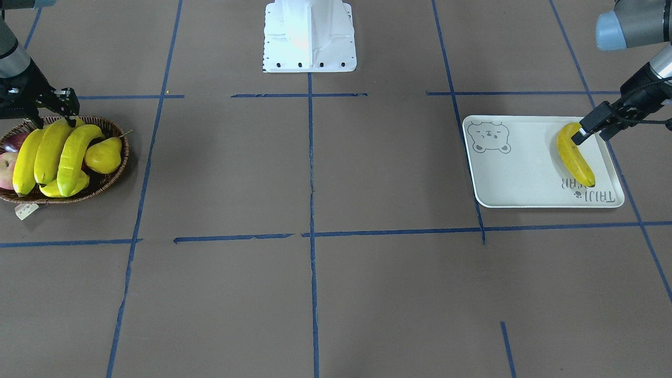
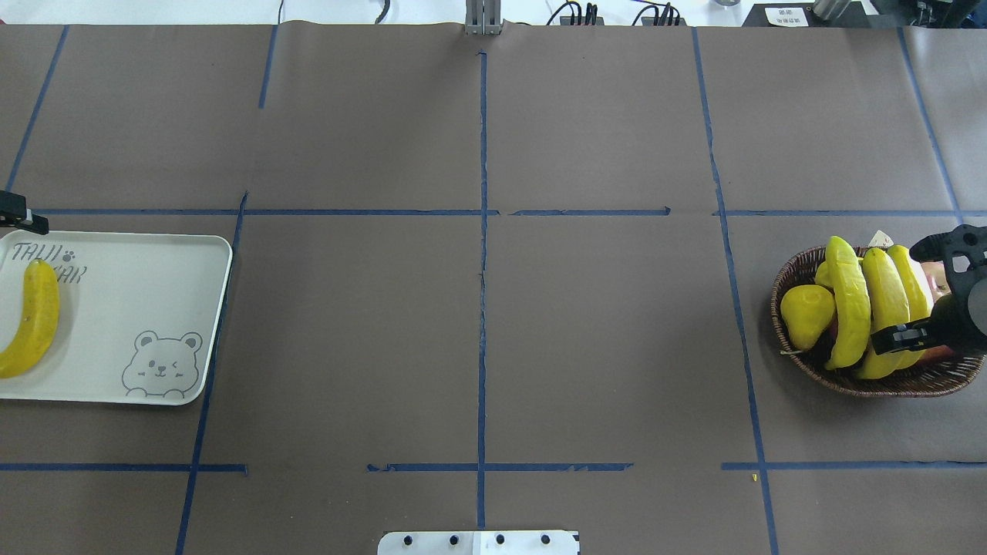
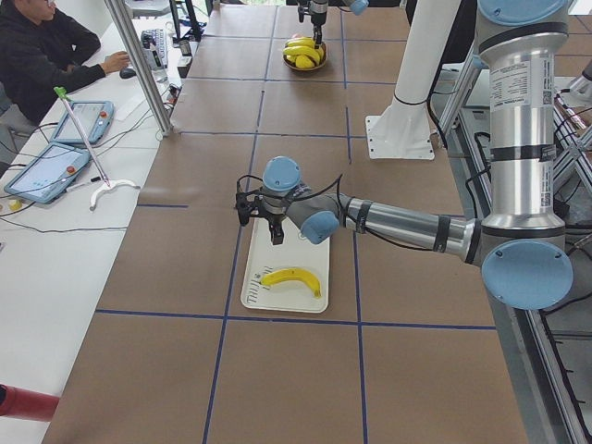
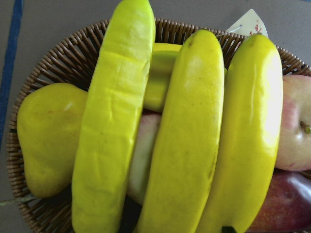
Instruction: Transfer all bananas from basket to plate
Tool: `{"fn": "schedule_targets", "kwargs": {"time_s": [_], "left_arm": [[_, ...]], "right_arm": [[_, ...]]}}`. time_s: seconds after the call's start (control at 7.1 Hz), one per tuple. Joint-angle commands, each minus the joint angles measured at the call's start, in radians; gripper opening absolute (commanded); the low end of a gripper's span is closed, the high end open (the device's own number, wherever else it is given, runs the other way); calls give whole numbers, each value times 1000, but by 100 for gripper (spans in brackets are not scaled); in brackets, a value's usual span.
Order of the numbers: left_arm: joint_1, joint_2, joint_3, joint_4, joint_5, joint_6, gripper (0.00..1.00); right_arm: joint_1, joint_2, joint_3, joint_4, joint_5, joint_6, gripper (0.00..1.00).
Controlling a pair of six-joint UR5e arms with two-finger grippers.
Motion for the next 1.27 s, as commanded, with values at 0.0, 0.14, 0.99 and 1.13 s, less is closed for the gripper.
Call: {"fn": "schedule_targets", "kwargs": {"time_s": [0.0,0.14,0.99,1.13], "left_arm": [[-1,2,-2,0,0,0,99],[-1,2,-3,0,2,0,99],[0,5,-6,0,2,0,99],[0,5,-6,0,0,0,99]], "right_arm": [[13,1,2,0,0,0,35],[22,1,8,2,2,0,18],[249,-2,93,-11,191,-3,0],[336,-3,117,-23,300,-3,0]]}}
